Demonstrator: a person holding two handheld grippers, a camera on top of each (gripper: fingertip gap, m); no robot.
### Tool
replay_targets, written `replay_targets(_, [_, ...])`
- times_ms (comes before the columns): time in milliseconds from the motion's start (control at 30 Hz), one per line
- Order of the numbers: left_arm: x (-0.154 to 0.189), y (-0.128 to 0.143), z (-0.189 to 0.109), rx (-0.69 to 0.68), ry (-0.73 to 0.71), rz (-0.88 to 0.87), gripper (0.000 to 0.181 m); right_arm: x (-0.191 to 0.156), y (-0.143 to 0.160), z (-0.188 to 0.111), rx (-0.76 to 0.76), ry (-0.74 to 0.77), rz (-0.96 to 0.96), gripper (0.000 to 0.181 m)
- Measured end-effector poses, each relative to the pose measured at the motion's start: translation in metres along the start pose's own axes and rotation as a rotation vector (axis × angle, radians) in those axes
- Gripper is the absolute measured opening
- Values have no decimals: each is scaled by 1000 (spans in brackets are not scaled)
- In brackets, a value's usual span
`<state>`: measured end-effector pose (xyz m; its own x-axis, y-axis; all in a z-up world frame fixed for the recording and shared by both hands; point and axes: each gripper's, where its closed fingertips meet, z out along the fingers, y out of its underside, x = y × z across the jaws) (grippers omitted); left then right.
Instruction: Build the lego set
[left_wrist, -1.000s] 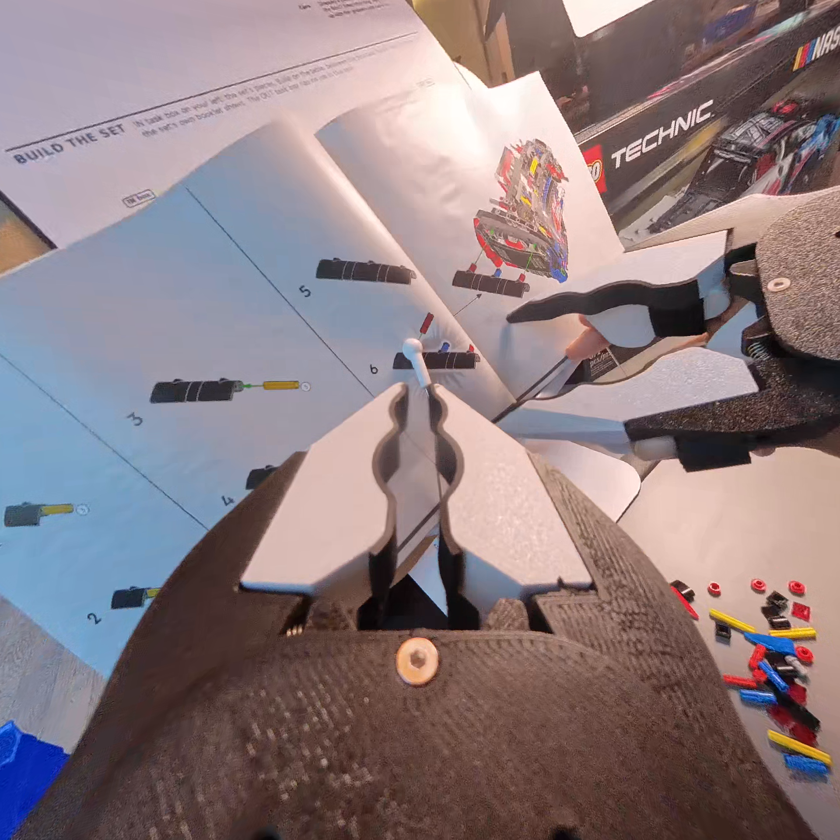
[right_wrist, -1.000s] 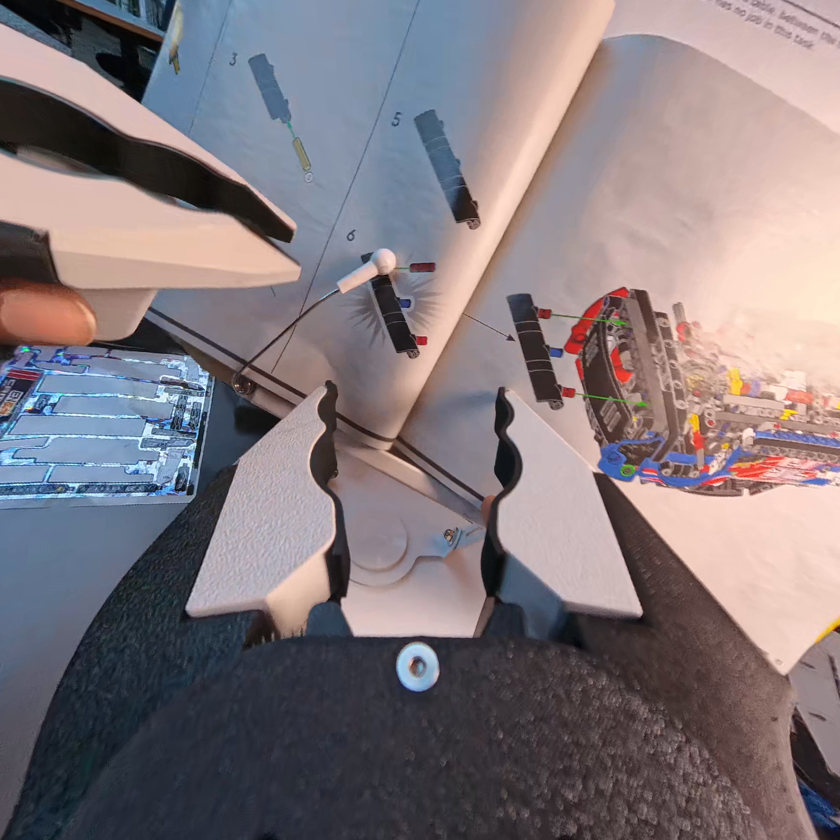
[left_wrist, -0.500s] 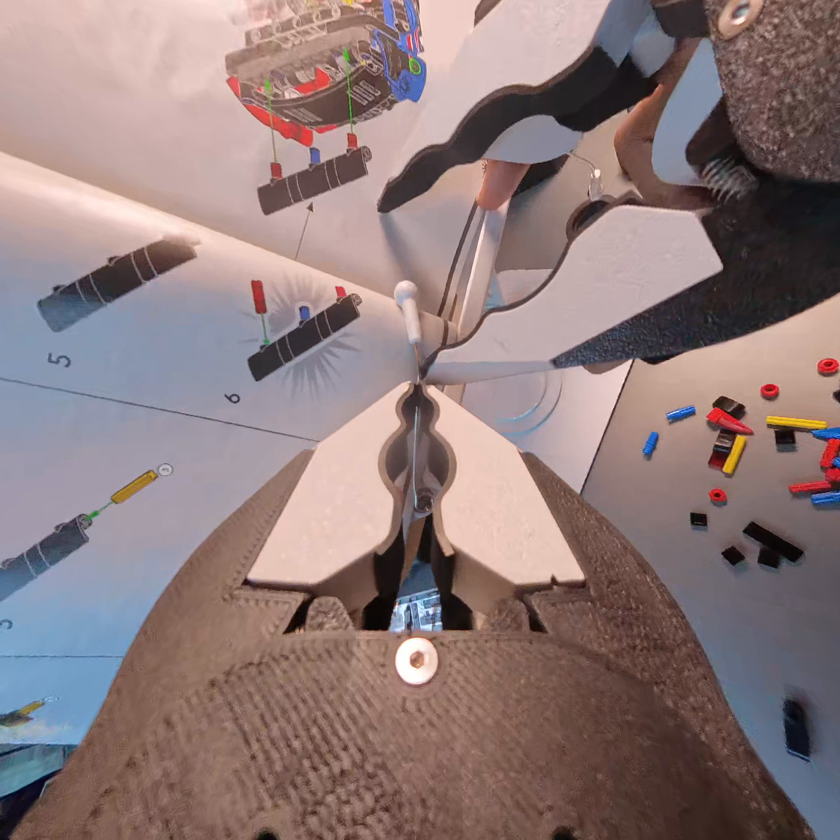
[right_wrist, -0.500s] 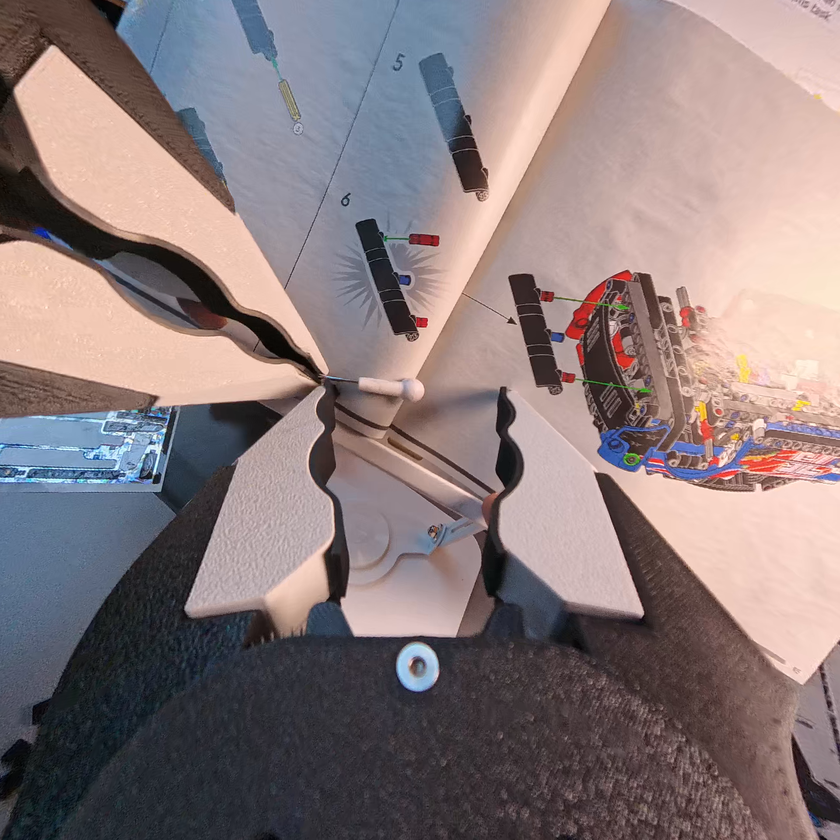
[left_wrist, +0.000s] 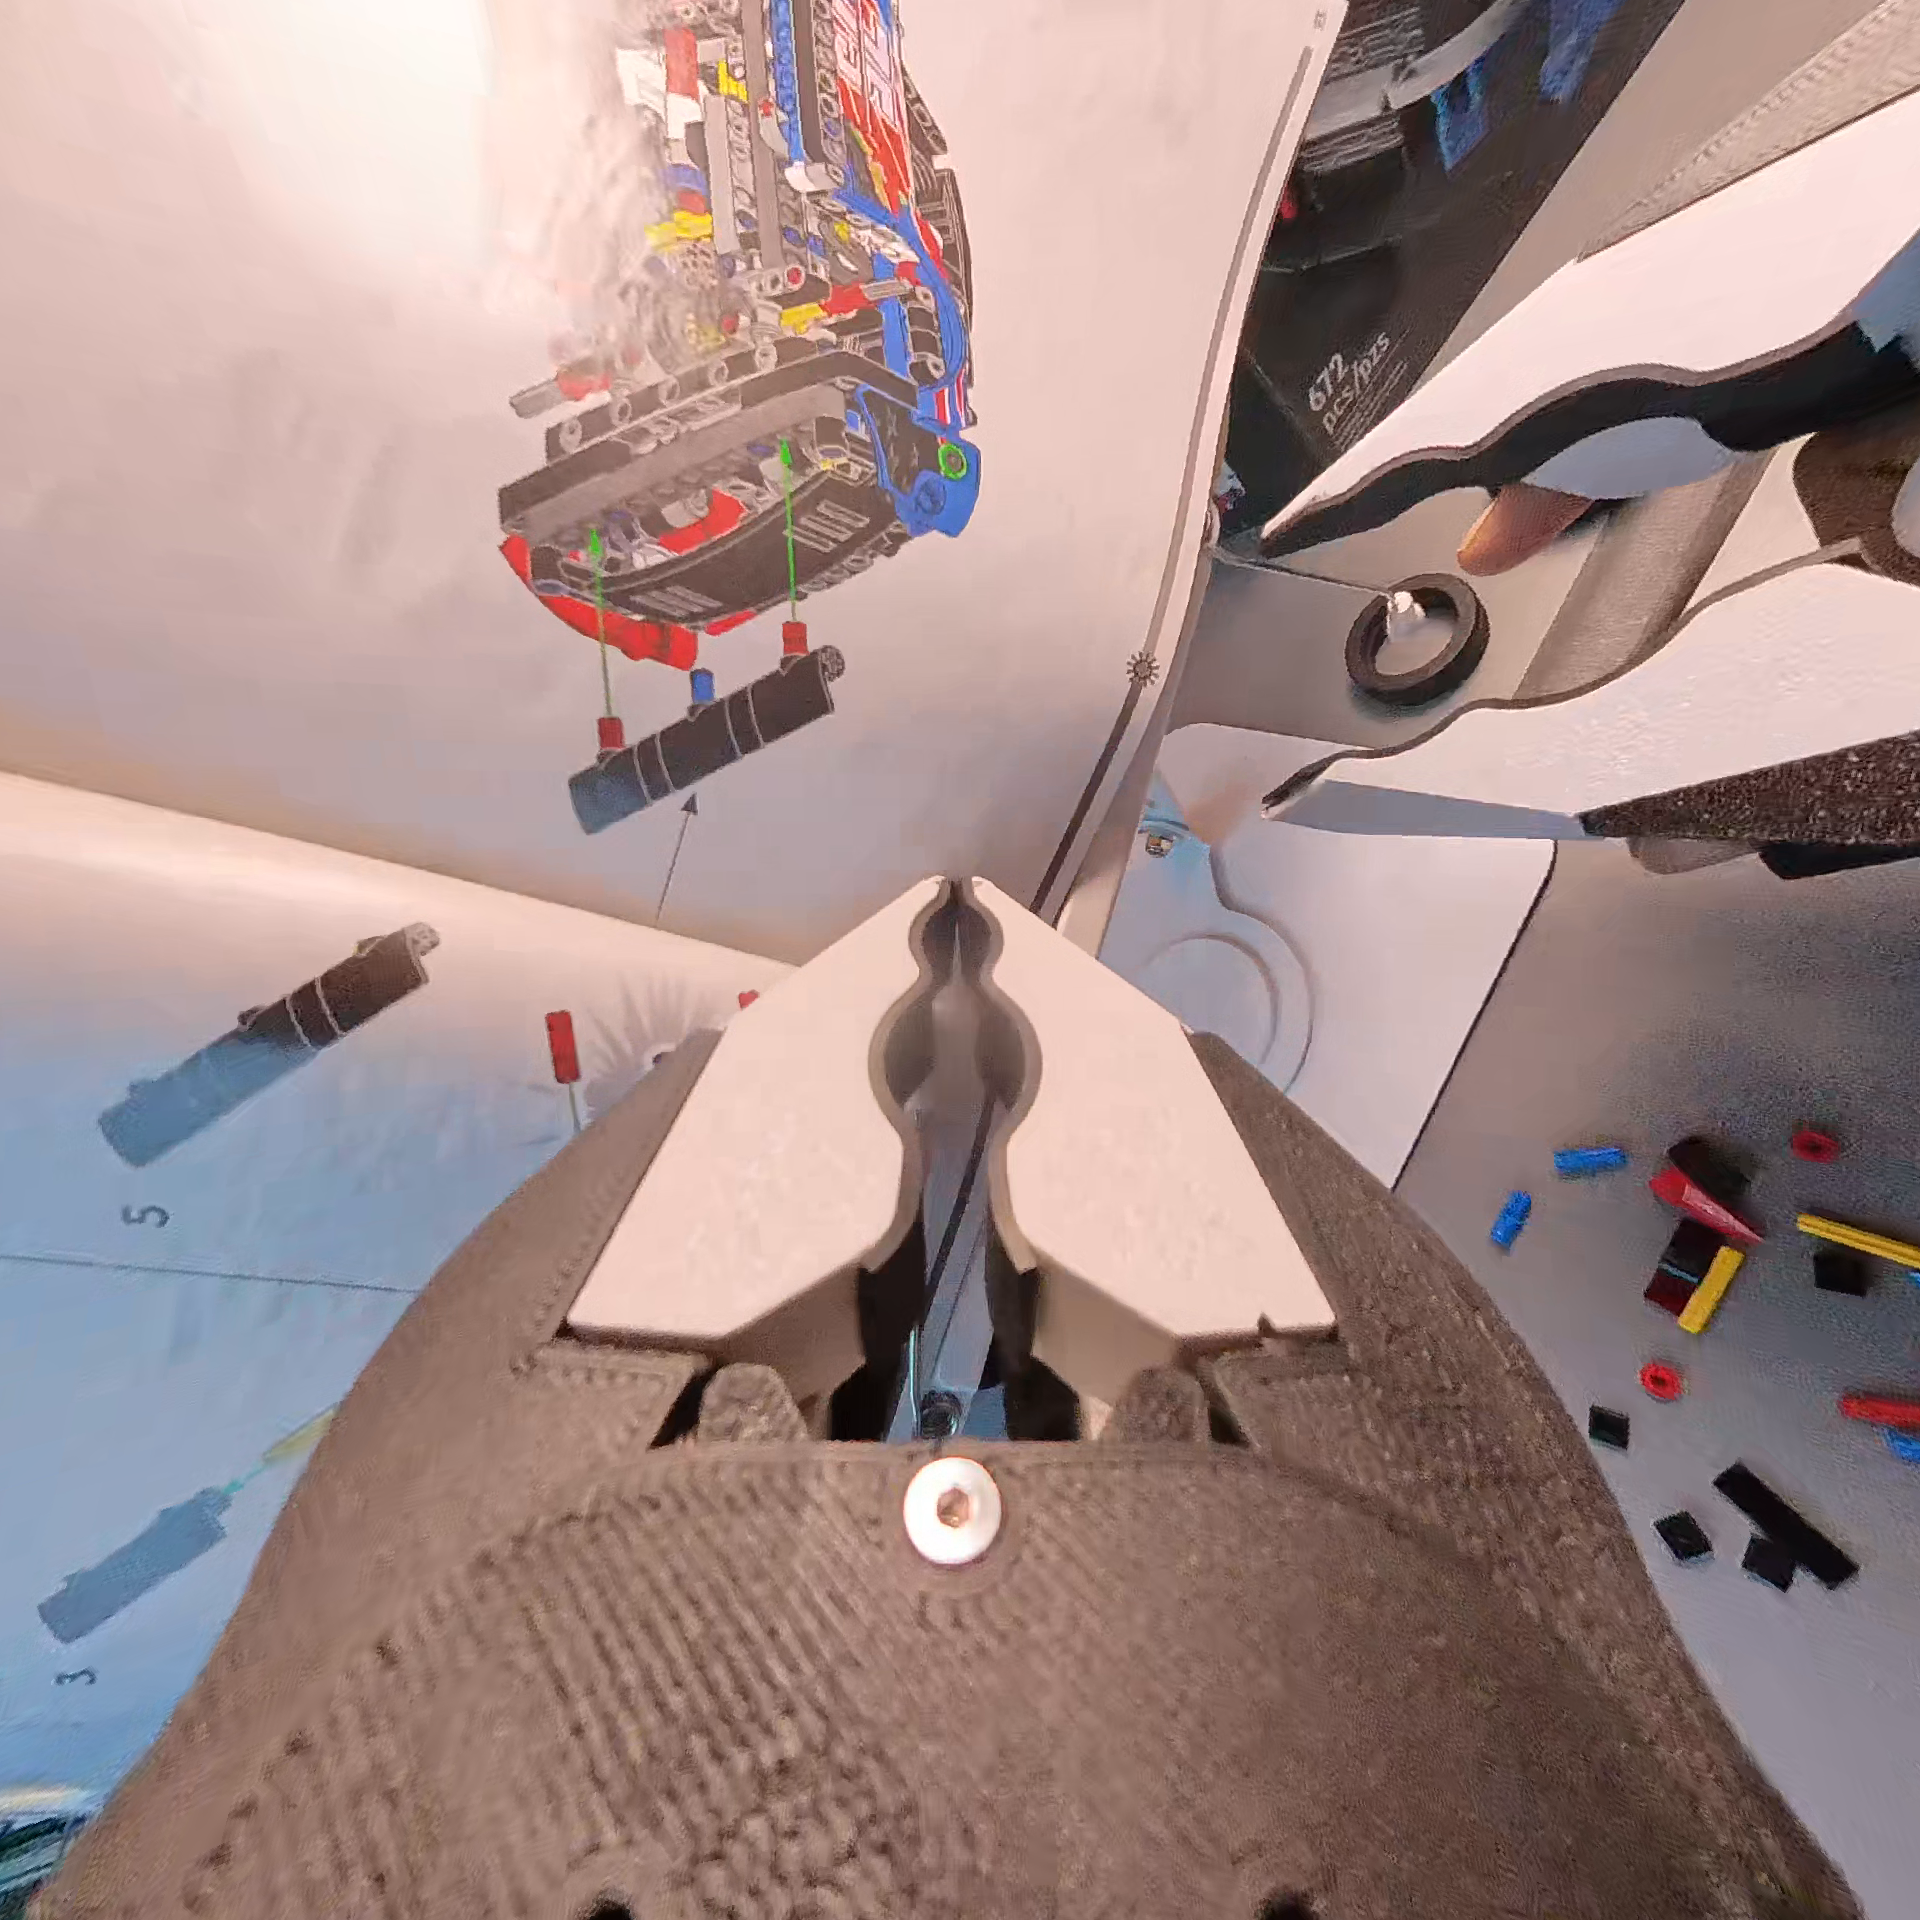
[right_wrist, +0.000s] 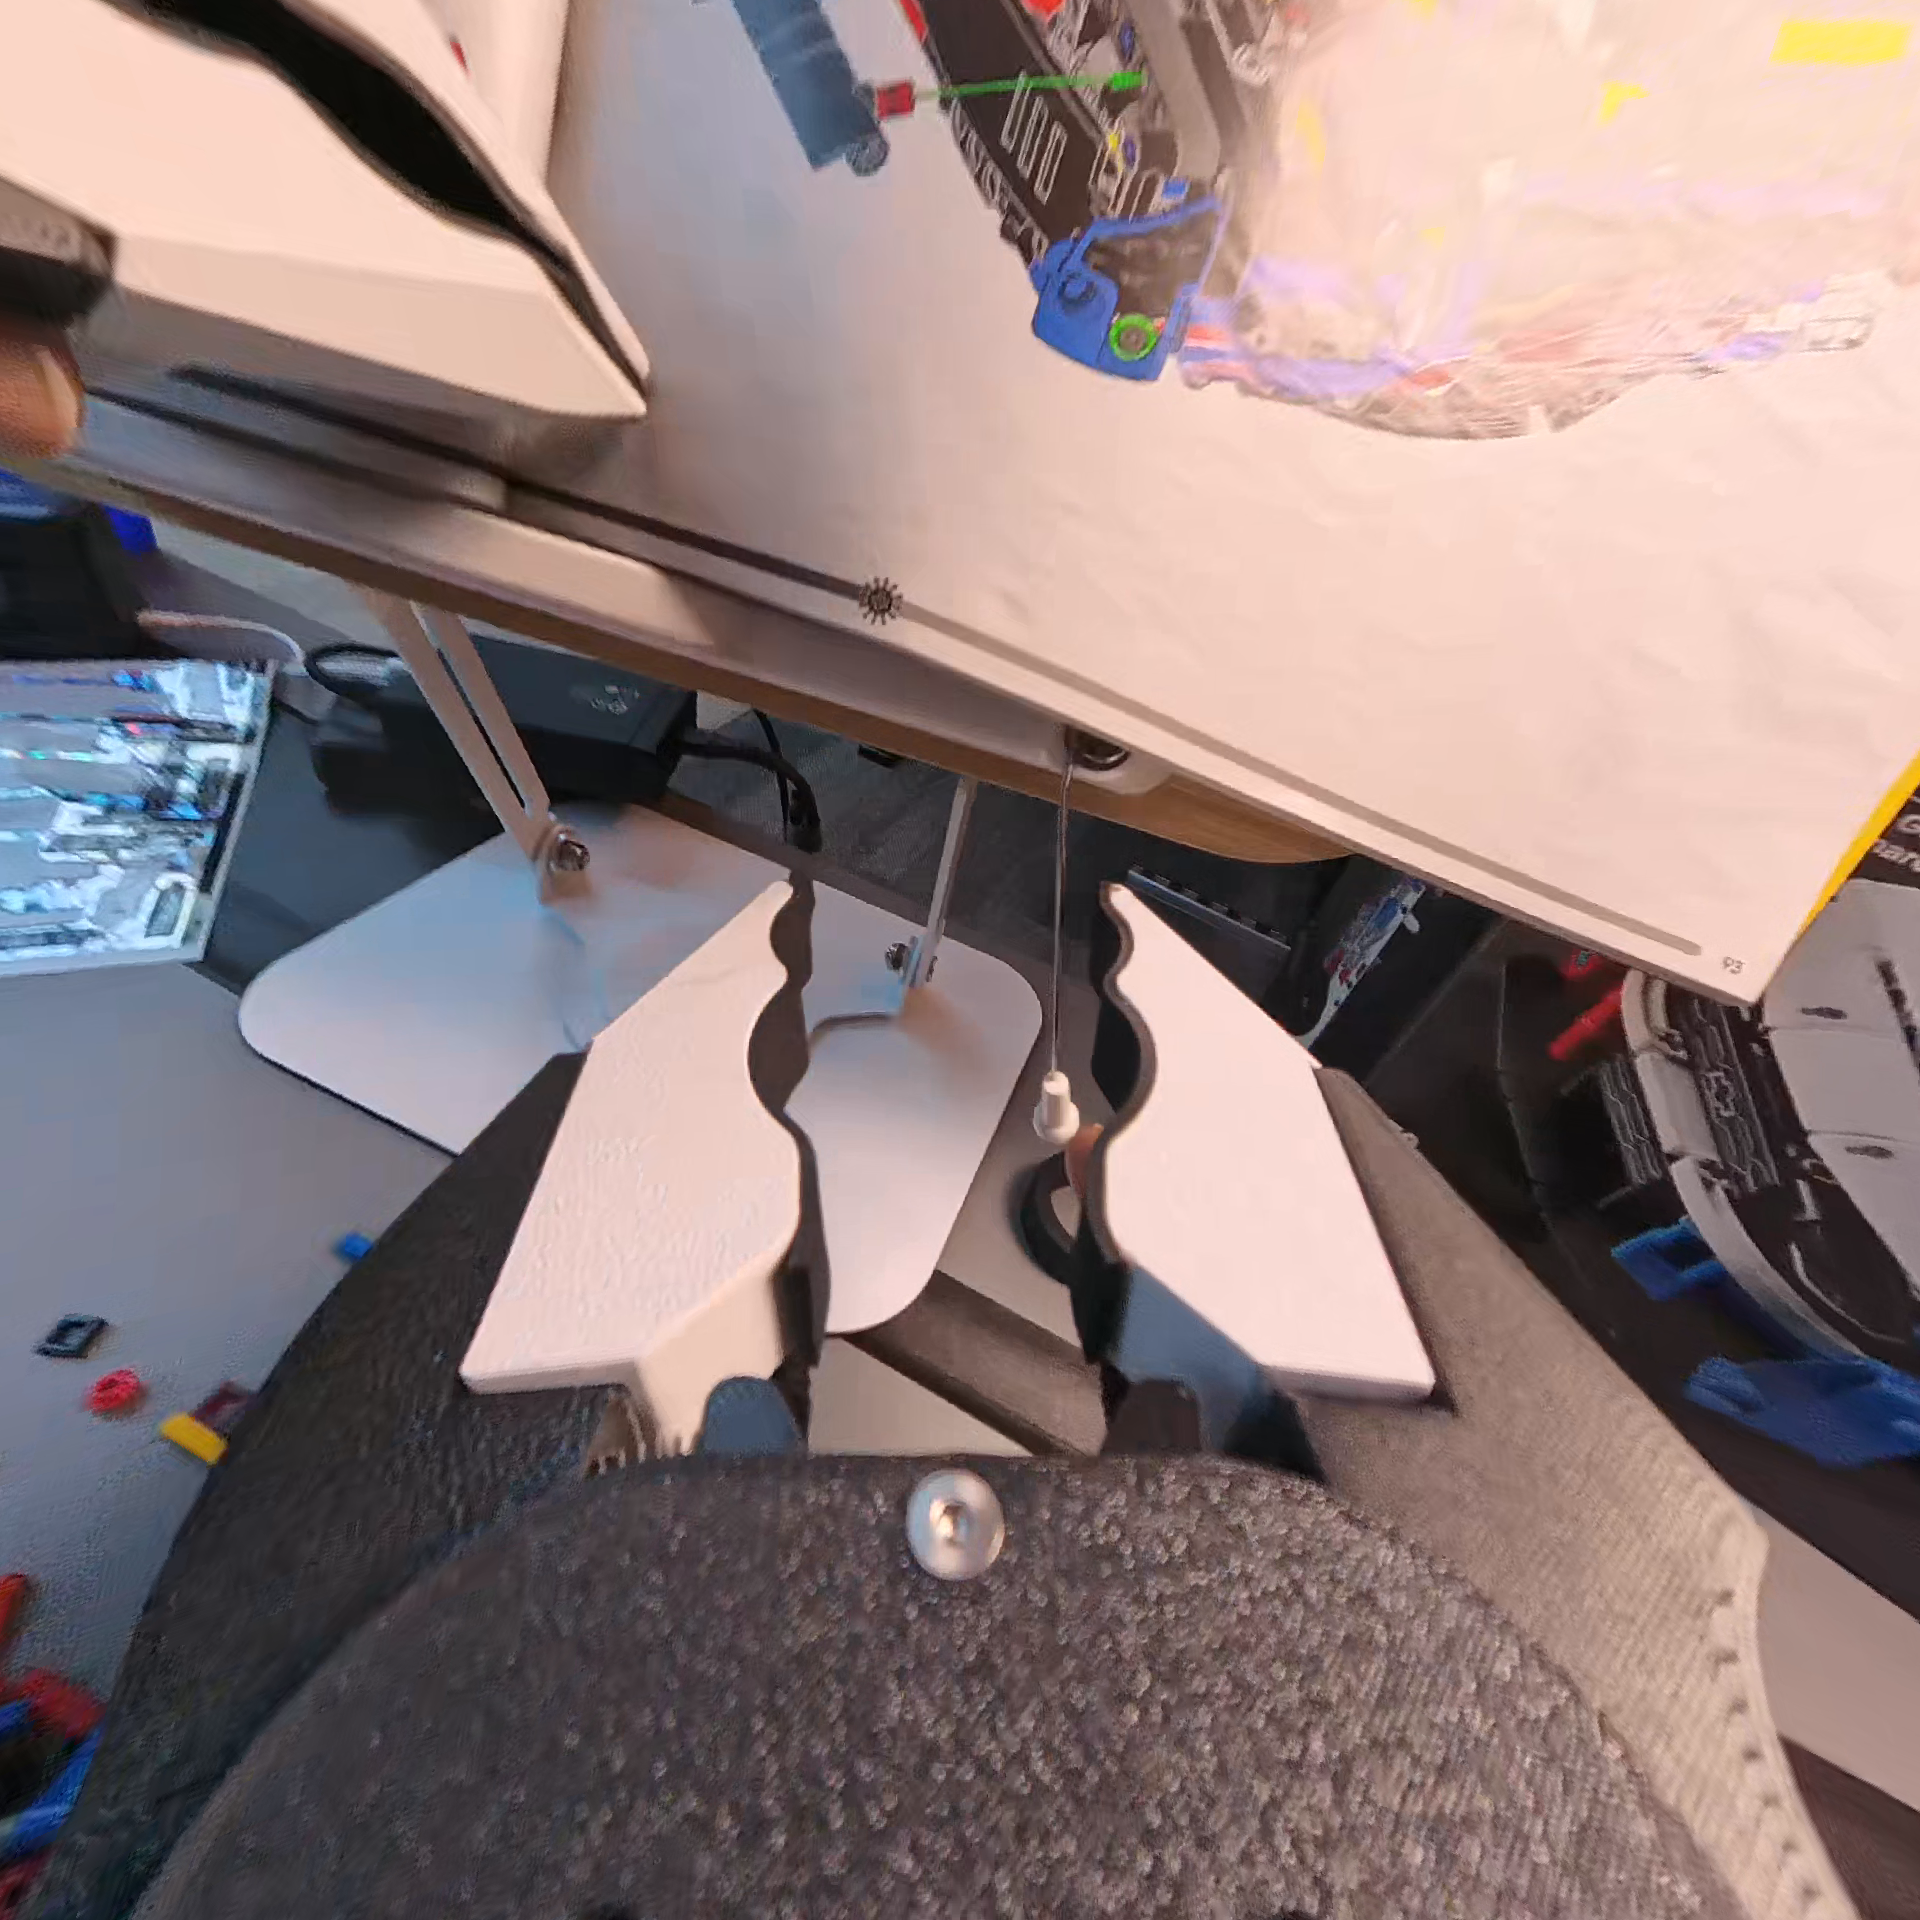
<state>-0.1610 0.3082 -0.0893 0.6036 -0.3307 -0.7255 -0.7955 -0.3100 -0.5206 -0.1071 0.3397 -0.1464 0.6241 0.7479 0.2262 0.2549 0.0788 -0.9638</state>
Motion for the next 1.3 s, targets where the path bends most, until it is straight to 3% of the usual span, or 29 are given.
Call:
replay_targets(33, [-1, 0, 4, -25, -16, 12, 0, 2, 5, 3, -15, 7, -46, 44])
replay_targets(167, [-4, 3, 12, -125, -41, 40, 0, 32, 7, 6, -30, 96, -229, 0])
replay_targets(267, [-5, 4, 14, -192, -29, 48, 0, 41, 6, 4, -56, 61, -370, 0])
replay_targets(467, [-6, 5, 14, -279, -7, 40, 0, 57, -15, -11, -174, 255, -1190, 0])
replay_targets(733, [-6, 7, 11, -286, 16, 24, 0, 56, -44, -8, -153, 262, -1702, 0])
replay_targets(967, [-8, 6, 11, -195, 15, -33, 0, 58, -43, -5, -122, 259, -1590, 3])
replay_targets(1067, [-10, 0, 4, -80, 15, -123, 0, 62, -44, -13, -130, 245, -1457, 18])
replay_targets(1167, [-15, -4, -10, 52, 10, -269, 1, 66, -40, -24, -144, 203, -1250, 27])
replay_targets(1300, [-13, -8, -52, 287, 29, -511, 6, 50, -28, -53, -115, 57, -736, 30])
